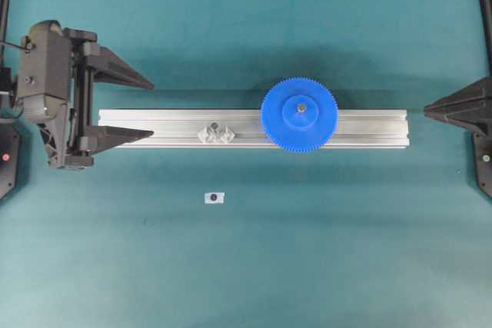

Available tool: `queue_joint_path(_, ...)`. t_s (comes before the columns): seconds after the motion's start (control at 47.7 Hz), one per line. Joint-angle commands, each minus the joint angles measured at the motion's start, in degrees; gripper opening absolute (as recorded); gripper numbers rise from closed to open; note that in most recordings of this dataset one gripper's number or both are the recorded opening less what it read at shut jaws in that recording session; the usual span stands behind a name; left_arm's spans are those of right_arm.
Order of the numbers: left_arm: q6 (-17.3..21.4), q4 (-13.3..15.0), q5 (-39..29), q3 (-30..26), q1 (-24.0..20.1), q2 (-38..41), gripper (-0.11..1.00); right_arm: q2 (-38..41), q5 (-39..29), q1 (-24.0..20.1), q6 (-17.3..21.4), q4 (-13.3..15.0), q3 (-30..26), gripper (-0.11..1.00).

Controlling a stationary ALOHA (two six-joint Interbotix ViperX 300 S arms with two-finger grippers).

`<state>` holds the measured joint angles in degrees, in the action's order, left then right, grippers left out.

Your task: Find the location of the shaft and insert the large gear.

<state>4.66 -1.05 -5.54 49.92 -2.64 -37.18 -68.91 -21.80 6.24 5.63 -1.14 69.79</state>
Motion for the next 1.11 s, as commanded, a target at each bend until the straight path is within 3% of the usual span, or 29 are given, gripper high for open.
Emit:
queue_joint_path(0.0, 0.0, -0.18, 0.53, -0.7, 0.18, -0.44, 0.81, 0.44, 0.53, 0.09, 0.62, -0.18, -0.7, 0.02)
queue_joint_path(0.44, -0.09, -0.18, 0.53, -0.44, 0.18, -0.44, 0.81, 0.44, 0.53, 0.09, 0.62, -0.09, -0.7, 0.02)
queue_joint_path(0.629, -2.64, -0.18, 0.7, -0.44, 0.18, -0.53, 0.81, 0.44, 0.53, 0.09, 0.62, -0.09, -0.7, 0.02)
queue_joint_path(1.089, -3.6, -0.18, 3.52, 0.18, 0.18, -0.53, 0.81, 0.44, 0.53, 0.09, 0.62, -0.09, -0.7, 0.02)
